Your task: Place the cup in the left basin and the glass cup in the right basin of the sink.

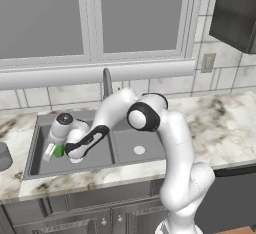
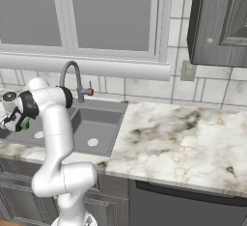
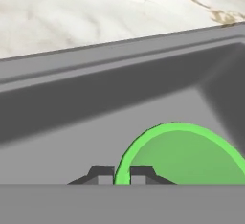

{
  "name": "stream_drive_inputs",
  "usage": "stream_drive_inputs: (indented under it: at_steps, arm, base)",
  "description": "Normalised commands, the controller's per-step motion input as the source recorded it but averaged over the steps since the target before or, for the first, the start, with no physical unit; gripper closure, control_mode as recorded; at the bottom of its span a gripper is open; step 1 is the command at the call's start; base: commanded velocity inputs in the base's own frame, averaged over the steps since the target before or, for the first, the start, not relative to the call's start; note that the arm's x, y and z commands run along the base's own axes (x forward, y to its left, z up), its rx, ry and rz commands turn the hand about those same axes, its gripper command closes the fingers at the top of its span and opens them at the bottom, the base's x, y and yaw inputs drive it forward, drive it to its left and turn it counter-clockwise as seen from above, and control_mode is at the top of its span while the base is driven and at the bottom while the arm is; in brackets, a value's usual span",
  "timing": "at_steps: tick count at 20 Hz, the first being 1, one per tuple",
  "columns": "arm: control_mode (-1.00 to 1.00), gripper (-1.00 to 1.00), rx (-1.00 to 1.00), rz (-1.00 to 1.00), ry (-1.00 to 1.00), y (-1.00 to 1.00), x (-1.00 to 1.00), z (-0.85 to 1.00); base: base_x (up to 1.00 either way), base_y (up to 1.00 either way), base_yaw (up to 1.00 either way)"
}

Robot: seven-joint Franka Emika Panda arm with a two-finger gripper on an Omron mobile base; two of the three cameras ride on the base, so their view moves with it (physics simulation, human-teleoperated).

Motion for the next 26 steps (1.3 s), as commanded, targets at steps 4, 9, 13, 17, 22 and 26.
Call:
stream_drive_inputs:
  at_steps: [4, 9, 13, 17, 22, 26]
  arm:
    - [-1.00, 1.00, -0.01, 0.00, 0.01, 0.07, 0.23, -0.16]
    - [-1.00, 1.00, -0.01, 0.00, 0.02, 0.05, 0.17, -0.18]
    - [-1.00, 1.00, 0.00, 0.00, 0.04, 0.06, 0.16, -0.18]
    - [-1.00, 1.00, 0.00, 0.00, 0.04, 0.07, 0.15, -0.17]
    - [-1.00, 1.00, 0.00, 0.00, 0.02, 0.07, 0.11, -0.18]
    - [-1.00, 1.00, 0.00, 0.00, 0.01, 0.06, 0.08, -0.19]
  base:
    - [0.00, 0.00, 0.00]
    - [0.00, 0.00, 0.00]
    - [0.00, 0.00, 0.00]
    - [0.00, 0.00, 0.00]
    - [0.00, 0.00, 0.00]
    - [0.00, 0.00, 0.00]
